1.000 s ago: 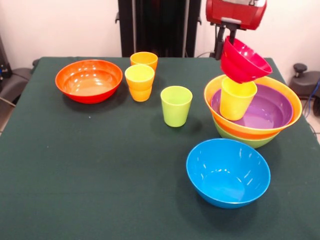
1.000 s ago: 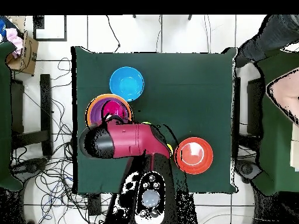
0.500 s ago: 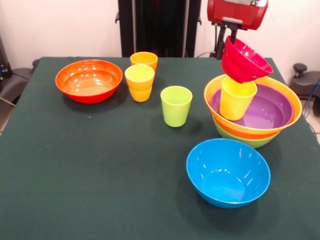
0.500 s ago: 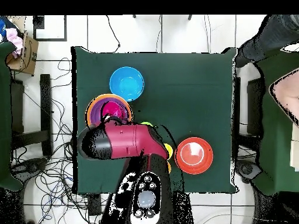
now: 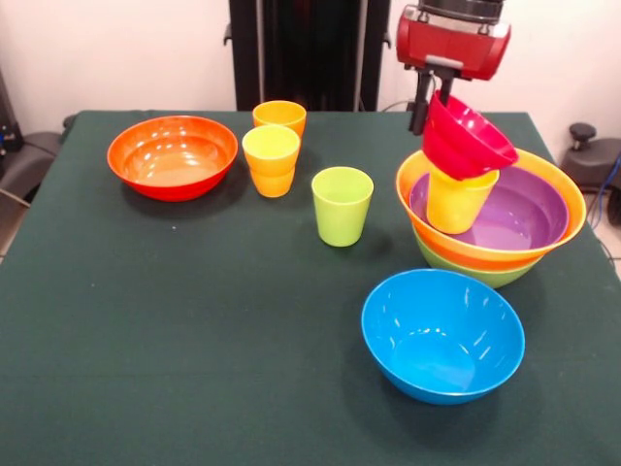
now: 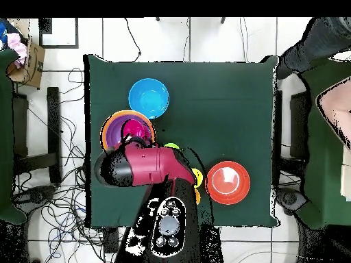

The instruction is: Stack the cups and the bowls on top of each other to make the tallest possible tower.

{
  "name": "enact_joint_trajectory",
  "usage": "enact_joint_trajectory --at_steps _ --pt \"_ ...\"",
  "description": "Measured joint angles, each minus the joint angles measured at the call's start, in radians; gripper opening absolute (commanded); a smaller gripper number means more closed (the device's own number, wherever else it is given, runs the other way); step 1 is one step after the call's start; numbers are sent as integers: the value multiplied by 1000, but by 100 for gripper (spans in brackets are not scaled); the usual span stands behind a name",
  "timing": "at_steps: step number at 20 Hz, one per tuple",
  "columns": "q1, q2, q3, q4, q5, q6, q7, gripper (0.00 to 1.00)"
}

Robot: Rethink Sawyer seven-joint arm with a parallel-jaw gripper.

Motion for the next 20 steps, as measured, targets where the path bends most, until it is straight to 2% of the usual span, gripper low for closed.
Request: enact_joint_trajectory --at_steps 8,20 --pt "9 32 -15 0 0 -21 0 0" --pt "13 19 -11 0 21 -29 0 0"
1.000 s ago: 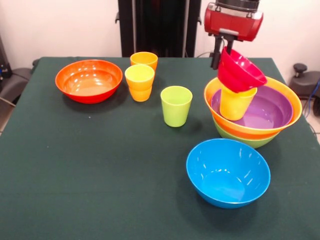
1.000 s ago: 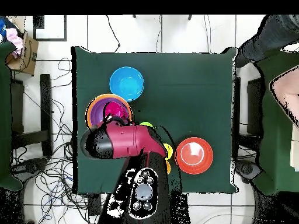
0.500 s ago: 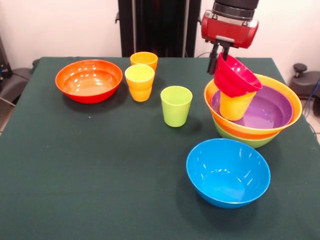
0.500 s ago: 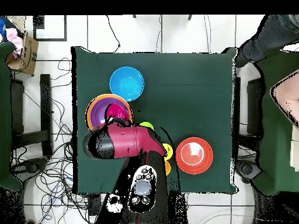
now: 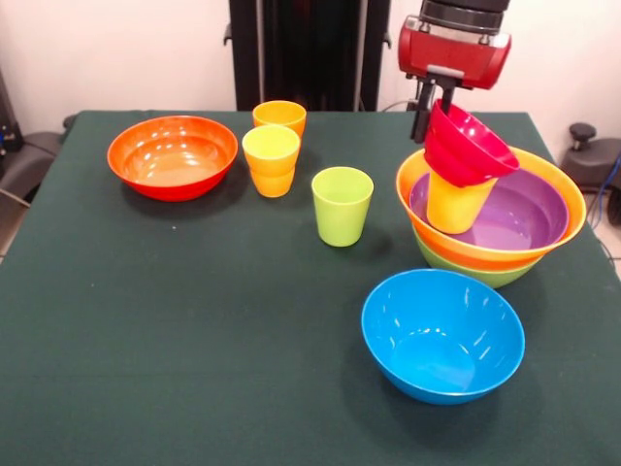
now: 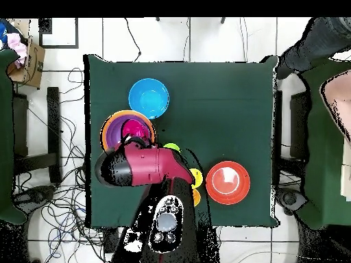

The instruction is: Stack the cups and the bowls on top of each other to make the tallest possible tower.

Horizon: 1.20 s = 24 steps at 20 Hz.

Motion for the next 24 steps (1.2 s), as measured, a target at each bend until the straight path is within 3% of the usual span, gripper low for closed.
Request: enact_joint_trajectory --at_steps 24 --pt "-30 -61 46 19 35 -24 0 0"
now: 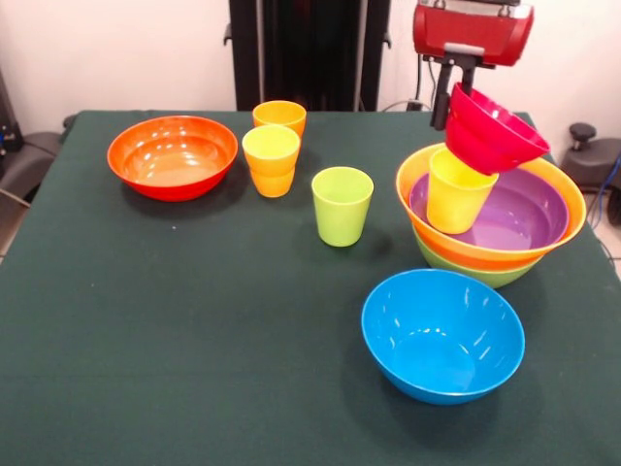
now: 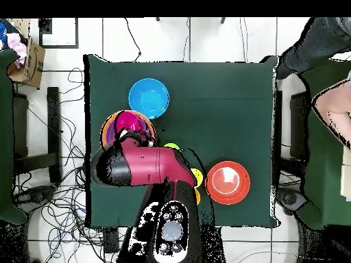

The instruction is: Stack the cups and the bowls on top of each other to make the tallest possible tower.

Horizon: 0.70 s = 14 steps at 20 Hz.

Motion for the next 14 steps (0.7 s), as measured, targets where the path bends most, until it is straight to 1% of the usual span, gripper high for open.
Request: enact_joint_trajectory --at_steps 6,14 --pt "0 0 21 24 2 -1 0 0" --pt "0 0 26 42 2 -2 0 0"
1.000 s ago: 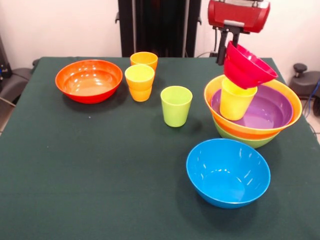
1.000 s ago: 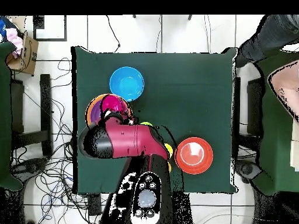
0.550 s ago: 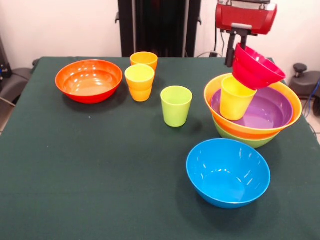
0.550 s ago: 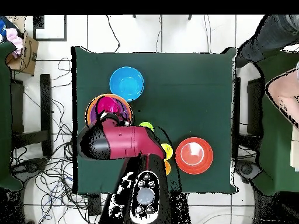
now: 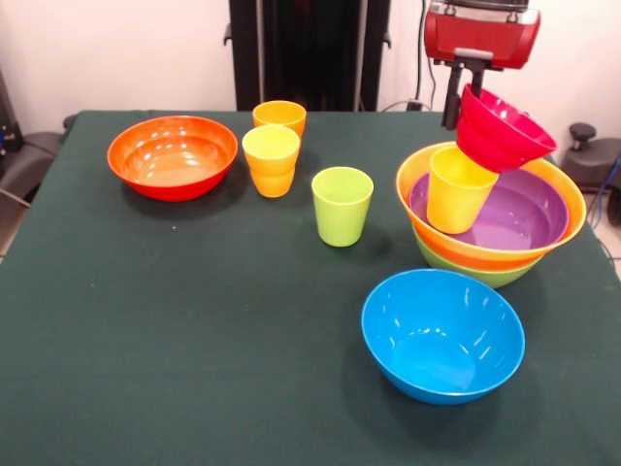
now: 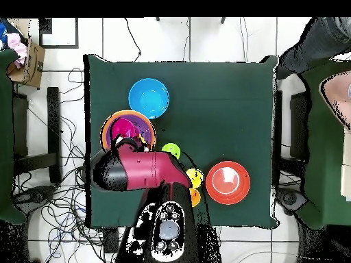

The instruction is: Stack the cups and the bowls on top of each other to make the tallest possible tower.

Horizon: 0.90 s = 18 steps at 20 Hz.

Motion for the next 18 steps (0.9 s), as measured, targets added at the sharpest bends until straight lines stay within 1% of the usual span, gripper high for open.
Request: enact_joint_trajectory --at_steps 18 --pt "3 10 -1 26 -2 -3 0 0"
